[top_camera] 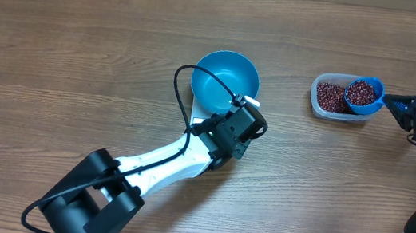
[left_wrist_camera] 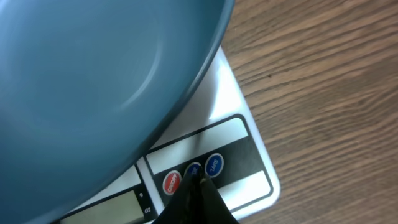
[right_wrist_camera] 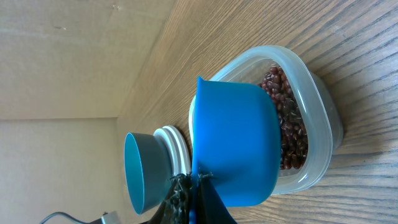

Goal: Scoop item into bowl and weigh 150g on scale
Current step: 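Hold the bowl rim with the left gripper, scoop raised in right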

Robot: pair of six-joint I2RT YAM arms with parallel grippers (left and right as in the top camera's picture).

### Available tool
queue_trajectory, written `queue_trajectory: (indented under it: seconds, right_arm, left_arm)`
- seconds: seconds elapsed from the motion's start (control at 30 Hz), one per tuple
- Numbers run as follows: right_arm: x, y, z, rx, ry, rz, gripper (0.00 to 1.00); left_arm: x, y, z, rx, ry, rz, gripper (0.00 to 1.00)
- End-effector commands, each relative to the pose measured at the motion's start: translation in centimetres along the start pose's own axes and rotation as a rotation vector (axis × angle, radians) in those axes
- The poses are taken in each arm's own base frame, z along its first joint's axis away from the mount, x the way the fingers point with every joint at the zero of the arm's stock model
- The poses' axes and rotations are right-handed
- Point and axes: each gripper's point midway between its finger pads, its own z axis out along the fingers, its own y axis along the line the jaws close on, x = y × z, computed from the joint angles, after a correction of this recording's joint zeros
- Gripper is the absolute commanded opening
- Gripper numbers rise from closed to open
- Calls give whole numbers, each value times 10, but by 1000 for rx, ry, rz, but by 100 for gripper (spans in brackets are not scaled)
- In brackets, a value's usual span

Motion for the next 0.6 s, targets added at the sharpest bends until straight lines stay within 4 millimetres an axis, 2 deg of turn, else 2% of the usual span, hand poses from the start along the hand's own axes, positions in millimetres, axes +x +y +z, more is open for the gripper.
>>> queue_trajectory:
  seconds: [0.0,0.27,0.57]
  right_arm:
    - [0,3,0,-26,-1,-11,4]
    - [-1,3,0,-26,-3,-14,4]
    - [-1,3,0,-26,-3,-14,4]
  left_arm:
    - [8,5,15,-31,13,25,4]
    - [13,5,27,-46,24,52,5]
    - [18,13,26,-86,40,60,4]
